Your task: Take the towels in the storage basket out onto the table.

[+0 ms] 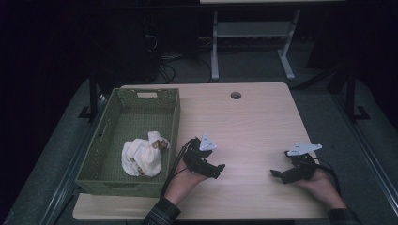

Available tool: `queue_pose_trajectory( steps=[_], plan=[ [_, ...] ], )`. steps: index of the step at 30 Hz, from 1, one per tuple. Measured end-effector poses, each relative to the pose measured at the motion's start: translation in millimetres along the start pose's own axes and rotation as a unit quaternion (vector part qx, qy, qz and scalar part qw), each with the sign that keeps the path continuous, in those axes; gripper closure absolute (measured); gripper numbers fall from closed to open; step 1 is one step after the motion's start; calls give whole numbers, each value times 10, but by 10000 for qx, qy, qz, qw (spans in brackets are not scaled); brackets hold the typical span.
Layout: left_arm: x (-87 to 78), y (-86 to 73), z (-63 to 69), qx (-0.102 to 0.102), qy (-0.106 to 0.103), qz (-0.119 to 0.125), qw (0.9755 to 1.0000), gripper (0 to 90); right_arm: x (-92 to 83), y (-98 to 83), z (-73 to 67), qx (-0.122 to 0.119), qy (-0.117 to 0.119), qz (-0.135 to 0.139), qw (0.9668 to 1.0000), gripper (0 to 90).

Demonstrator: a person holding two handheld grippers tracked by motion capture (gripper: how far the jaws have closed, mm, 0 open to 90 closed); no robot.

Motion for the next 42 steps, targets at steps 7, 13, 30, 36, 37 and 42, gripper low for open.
queue_pose_trajectory(
  steps=[7, 13, 30, 36, 37, 42],
  plan=[
    [-53, 91, 22, 64, -192, 33, 9998, 127, 0, 0, 0, -1, -1, 0, 10000, 0],
    [-85, 139, 38, 106, -305, 58, 9995, 129, -1, -1, -1, 6, -7, -5, 10000, 0],
    [-244, 384, 16, 230, -507, 155, 9983, 129, -4, -3, -4, 25, -16, -6, 10000, 0],
    [-300, 442, -50, 242, -428, 152, 9987, 130, -4, -2, -3, 22, -18, -4, 10000, 0],
    [-316, 453, -65, 239, -419, 156, 9987, 130, -4, -2, -3, 23, -18, -4, 10000, 0],
    [-389, 468, -146, 192, -374, 195, 9989, 130, -4, -2, -3, 24, -17, -5, 10000, 0]
  ],
)
Point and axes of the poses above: each handheld gripper's, and its own axes: x roughly forward along the jaws, y roughly out of its top, z roughly to its right, the point moved 6 cm from there along x, roughly forward along the jaws, and after that the axes turned 14 degrees about -x, right-handed, at the moved point
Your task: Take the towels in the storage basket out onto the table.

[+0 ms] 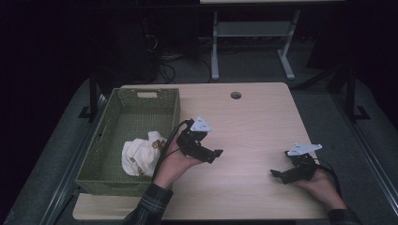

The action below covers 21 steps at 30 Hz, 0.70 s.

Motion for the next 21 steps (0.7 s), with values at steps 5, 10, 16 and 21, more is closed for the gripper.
queue_pose_trajectory(
  steps=[5, 10, 16, 21],
  plan=[
    [-102, 20, -81, -55, 70, 83, 9999, 130, 0, 0, 0, 0, 0, 0, 10000, 0],
    [-203, 28, -157, -114, 147, 158, 9997, 130, 0, 0, 0, -1, 0, 0, 10000, 0],
    [-276, 10, -235, -198, 214, 207, 9994, 130, 0, 0, 0, -1, -1, 1, 10000, 0],
    [-329, -11, -297, -216, 273, 201, 9992, 130, 0, 0, 0, 0, -1, 1, 10000, 0]
  ],
)
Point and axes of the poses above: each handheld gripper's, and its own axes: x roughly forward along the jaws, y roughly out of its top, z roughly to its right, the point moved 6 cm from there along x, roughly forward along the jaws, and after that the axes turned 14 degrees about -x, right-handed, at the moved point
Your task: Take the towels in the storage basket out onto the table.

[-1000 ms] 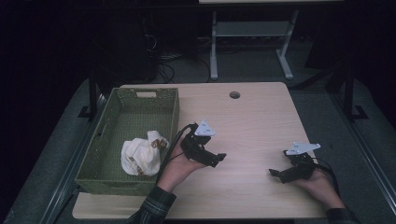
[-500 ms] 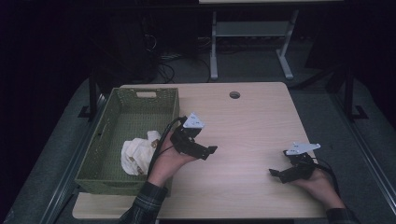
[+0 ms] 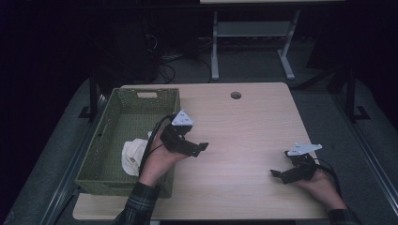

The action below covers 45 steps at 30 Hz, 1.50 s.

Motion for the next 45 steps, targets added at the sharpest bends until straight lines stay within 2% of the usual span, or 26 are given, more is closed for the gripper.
queue_pose_trajectory(
  steps=[15, 25, 36, 45],
  plan=[
    [-254, -33, -234, -220, 253, 114, 9994, 130, 0, 0, -1, 2, 2, 0, 10000, 0],
    [-429, -103, -424, -395, 475, 151, 9980, 130, 0, 0, 0, -1, 0, 1, 10000, 0],
    [-651, -195, -675, -595, 780, 235, 9949, 130, 0, 0, 0, 0, 1, -3, 10000, 0],
    [-768, -296, -860, -791, 1039, 262, 9911, 130, 0, -2, 2, -13, -8, -7, 10000, 0]
  ],
)
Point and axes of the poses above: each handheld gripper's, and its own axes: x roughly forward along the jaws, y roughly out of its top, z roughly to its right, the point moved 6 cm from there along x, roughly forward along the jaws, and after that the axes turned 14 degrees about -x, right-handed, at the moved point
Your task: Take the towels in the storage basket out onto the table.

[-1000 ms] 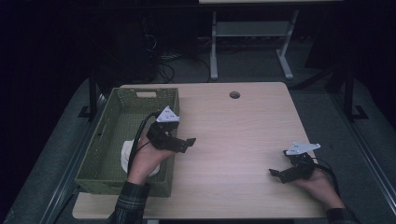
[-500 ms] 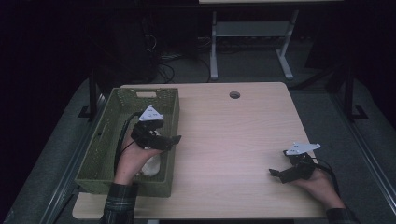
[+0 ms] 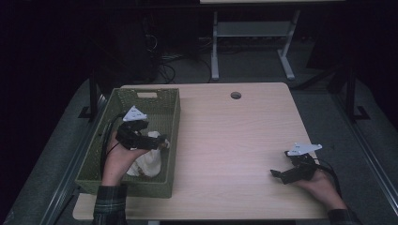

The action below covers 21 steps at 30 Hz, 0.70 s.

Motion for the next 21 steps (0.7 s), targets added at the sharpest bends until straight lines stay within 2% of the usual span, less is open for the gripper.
queue_pose_trajectory(
  steps=[5, 11, 14, 21],
  plan=[
    [6, -57, -104, -52, 137, -65, 9999, 130, 0, 1, -2, 11, 8, 5, 10000, 0],
    [69, -156, -228, -76, 305, -258, 9992, 131, 0, 1, -2, 8, 7, 5, 10000, 0],
    [119, -219, -303, -73, 390, -429, 9983, 131, 0, 1, -2, 9, 7, 5, 10000, 0],
    [224, -339, -466, -208, 487, -660, 9964, 130, -2, 1, -2, 6, 11, -1, 10000, 0]
  ],
)
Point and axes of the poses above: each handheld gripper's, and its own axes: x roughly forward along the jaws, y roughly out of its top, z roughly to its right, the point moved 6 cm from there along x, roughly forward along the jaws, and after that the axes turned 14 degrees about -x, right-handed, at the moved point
